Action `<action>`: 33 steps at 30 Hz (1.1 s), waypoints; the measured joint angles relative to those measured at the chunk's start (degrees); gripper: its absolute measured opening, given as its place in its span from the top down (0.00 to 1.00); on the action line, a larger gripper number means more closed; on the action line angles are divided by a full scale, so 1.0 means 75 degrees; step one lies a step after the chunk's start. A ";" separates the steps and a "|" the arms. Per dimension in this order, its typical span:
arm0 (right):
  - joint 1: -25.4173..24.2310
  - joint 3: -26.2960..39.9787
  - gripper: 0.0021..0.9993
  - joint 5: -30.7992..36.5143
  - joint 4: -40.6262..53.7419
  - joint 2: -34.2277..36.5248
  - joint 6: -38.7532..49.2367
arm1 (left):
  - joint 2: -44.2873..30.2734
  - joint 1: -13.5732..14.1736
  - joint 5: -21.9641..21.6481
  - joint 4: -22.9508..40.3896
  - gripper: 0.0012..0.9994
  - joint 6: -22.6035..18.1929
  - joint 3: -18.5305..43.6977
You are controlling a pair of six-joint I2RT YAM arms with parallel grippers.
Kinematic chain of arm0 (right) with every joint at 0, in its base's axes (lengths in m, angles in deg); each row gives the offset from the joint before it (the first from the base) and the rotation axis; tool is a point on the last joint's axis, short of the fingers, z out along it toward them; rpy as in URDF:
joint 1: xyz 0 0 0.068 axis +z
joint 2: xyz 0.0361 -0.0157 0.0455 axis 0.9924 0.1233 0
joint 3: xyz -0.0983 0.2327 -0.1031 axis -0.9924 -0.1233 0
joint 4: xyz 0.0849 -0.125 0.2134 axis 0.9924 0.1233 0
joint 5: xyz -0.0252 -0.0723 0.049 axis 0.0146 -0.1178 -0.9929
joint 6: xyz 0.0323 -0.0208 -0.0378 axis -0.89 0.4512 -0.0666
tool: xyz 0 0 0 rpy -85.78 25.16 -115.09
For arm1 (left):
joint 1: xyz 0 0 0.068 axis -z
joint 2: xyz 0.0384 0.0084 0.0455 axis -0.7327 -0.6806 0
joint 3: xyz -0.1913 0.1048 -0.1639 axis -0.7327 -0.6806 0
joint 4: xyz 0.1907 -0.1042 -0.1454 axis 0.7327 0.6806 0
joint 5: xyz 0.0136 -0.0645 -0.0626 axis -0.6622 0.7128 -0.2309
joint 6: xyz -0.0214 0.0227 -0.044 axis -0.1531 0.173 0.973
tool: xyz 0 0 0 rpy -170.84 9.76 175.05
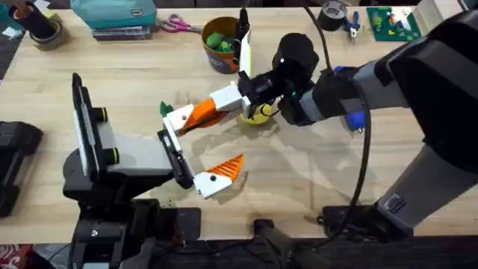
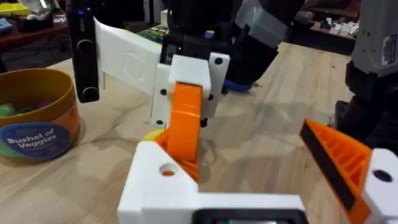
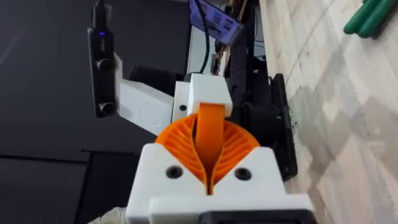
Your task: Pick up the gripper from the table and insert it into the empty holder that is missing its gripper. Then pick up a screw, insert it into the mounting hole, and use the screwdriver to tighten it. Finally, clean up the table by picking up the vegetable and placing it into the bucket.
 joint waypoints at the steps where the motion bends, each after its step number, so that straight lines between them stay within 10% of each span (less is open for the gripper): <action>1: 0.0000 0.0000 0.99 0.0000 0.0000 0.0000 0.0000 | 0.0000 0.0000 -0.0001 0.0000 0.01 0.0000 0.0000; 9: 0.0003 0.0000 0.95 0.0000 0.0006 0.0000 -0.0035 | 0.0002 0.0000 -0.0004 -0.0001 0.01 -0.0003 0.0000; 16: 0.0205 0.0003 0.03 0.0103 0.0040 0.0157 -0.0045 | 0.0000 0.0038 0.0165 0.0009 0.01 -0.0009 0.0000; 33: -0.0399 0.0003 0.01 -0.0114 0.0041 0.0114 -0.0047 | 0.0000 0.0038 0.0183 0.0012 0.01 -0.0009 0.0000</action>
